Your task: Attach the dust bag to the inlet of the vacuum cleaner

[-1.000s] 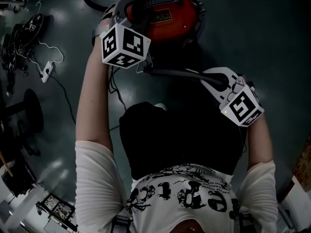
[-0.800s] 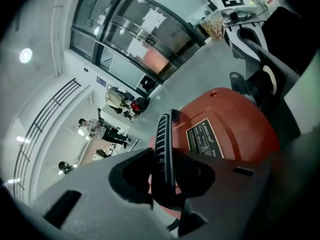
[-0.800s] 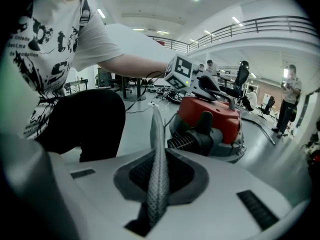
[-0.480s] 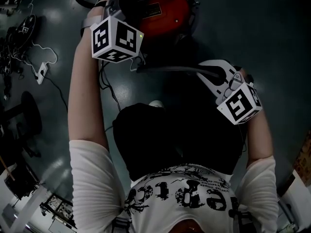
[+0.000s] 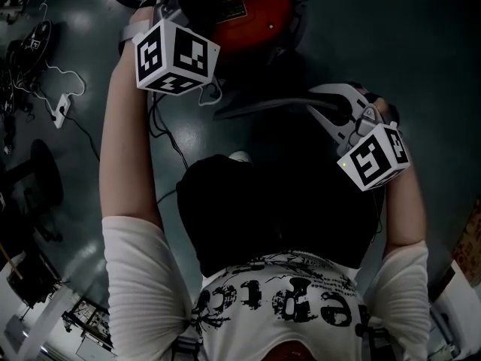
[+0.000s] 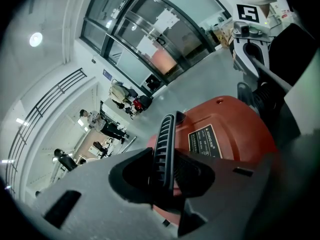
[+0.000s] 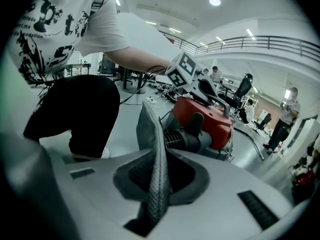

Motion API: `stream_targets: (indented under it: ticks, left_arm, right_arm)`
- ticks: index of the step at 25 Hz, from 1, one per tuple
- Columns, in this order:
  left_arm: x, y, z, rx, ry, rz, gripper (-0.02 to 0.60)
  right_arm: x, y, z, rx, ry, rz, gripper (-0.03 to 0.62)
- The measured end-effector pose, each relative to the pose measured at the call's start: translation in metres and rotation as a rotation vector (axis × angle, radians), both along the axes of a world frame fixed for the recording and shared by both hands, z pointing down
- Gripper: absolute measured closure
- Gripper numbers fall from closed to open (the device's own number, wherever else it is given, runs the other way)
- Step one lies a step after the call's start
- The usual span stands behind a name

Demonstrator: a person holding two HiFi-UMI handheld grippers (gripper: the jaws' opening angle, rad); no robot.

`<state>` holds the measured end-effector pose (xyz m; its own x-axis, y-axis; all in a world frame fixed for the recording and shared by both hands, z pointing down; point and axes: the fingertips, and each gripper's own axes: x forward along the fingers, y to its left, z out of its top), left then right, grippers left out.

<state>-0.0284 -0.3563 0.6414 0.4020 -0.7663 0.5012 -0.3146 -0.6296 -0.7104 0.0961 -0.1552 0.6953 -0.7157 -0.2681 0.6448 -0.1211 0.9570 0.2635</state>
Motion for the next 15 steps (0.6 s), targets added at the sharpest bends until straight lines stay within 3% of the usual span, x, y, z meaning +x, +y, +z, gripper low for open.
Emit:
stream_targets:
  ticks: [9, 15]
  left_arm:
    - [0.001, 0.001, -0.001, -0.011, 0.025, -0.011, 0.476]
    - [0.000, 0.003, -0.004, -0.020, 0.045, -0.016, 0.476]
  right_arm:
    - [0.000, -0.018, -0.001, 0.120, 0.042, 0.010, 0.551]
    - [-0.004, -0.020, -0.003, 0.072, -0.018, 0.082, 0.546]
